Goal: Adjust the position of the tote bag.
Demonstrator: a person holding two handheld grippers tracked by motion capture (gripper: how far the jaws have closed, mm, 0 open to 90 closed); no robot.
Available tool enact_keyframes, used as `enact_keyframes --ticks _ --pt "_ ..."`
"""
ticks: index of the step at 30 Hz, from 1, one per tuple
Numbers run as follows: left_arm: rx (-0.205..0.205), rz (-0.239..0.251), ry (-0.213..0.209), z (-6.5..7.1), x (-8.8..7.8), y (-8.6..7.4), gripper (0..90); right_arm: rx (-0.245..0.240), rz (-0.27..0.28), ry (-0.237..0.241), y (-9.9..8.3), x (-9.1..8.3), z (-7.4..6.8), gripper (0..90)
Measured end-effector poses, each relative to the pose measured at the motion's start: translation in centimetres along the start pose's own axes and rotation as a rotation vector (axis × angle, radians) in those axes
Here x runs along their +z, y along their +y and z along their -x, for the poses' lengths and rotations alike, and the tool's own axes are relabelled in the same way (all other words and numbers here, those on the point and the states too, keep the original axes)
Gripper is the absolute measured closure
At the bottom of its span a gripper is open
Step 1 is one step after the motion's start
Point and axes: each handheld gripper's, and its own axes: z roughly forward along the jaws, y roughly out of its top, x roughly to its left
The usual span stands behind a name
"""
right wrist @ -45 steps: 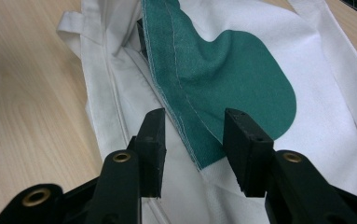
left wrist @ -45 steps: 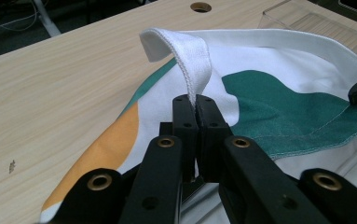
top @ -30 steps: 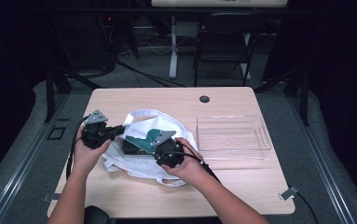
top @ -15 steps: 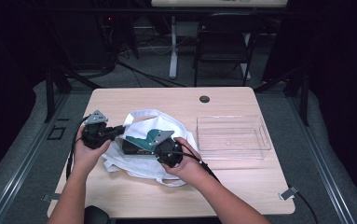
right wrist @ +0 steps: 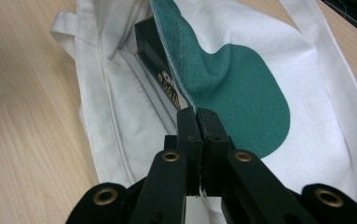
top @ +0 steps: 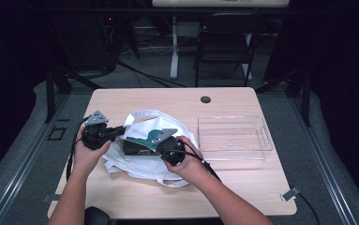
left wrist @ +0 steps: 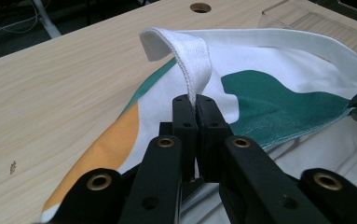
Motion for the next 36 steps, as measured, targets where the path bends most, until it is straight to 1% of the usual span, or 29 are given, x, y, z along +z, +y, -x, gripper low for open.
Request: enact_keyframes --ticks 4,5,6,7,10,12,13,15,17,18,20,22,23,25,27,28,32,33,36 --pt "-0.001 0.005 0.004 0.0 0.1 -0.1 87.4 0.005 0.002 -0.001 0.2 -0.4 0.3 89.2" --pt "0.001 0.004 0.006 0.0 0.1 -0.1 86.7 0.013 0.010 0.000 0.2 -0.4 0.4 89.2" --pt "0.002 0.002 0.007 0.0 0.1 -0.1 85.6 0.020 0.021 -0.004 0.3 -0.5 0.4 89.2" --pt "0.002 0.002 0.007 0.1 0.1 -0.1 83.6 0.014 0.020 -0.007 0.5 -0.7 0.5 89.2" --pt "0.004 -0.004 0.013 0.1 0.1 -0.1 81.7 0.008 0.024 -0.011 0.6 -0.9 0.5 89.2" --pt "0.001 -0.001 0.018 0.1 0.2 -0.2 78.7 0.004 0.027 -0.018 0.7 -1.0 0.6 89.2" --pt "-0.002 0.007 0.019 0.1 0.1 -0.2 76.4 0.014 0.044 -0.017 0.8 -1.1 0.6 89.2" --pt "-0.003 0.012 0.023 0.1 0.1 -0.2 74.8 0.011 0.043 -0.016 0.8 -1.1 0.6 89.2" --pt "-0.007 0.024 0.023 0.0 -0.1 -0.2 71.2 0.016 0.048 -0.020 0.8 -1.2 0.8 89.3" --pt "-0.004 0.028 0.027 0.0 -0.2 -0.1 69.0 0.011 0.044 -0.022 0.9 -1.3 0.9 89.3" --pt "-0.005 0.046 0.038 0.0 -0.4 -0.1 66.2 0.018 0.050 -0.023 0.9 -1.3 0.9 89.3" --pt "-0.009 0.055 0.042 -0.1 -0.7 -0.1 64.6 0.021 0.049 -0.026 1.0 -1.4 1.1 89.3" --pt "-0.012 0.059 0.044 -0.2 -0.7 -0.1 62.3 0.029 0.055 -0.029 1.1 -1.4 1.2 89.3" --pt "-0.013 0.055 0.043 -0.4 -1.0 -0.2 61.9 0.035 0.059 -0.028 1.2 -1.4 1.2 89.3" --pt "-0.014 0.059 0.052 -0.6 -1.3 -0.3 60.9 0.036 0.059 -0.034 1.3 -1.5 1.4 89.3" --pt "-0.018 0.069 0.059 -0.6 -1.3 -0.4 59.6 0.036 0.060 -0.034 1.4 -1.6 1.5 89.3" --pt "-0.024 0.073 0.087 -1.1 -2.0 -0.6 56.3 0.047 0.069 -0.040 1.7 -1.7 1.6 89.3" --pt "-0.024 0.077 0.092 -1.2 -2.1 -0.6 53.3 0.047 0.068 -0.044 1.9 -1.7 1.7 89.3" --pt "-0.034 0.081 0.101 -1.6 -2.6 -0.9 52.1 0.051 0.075 -0.050 2.0 -1.8 1.8 89.3"
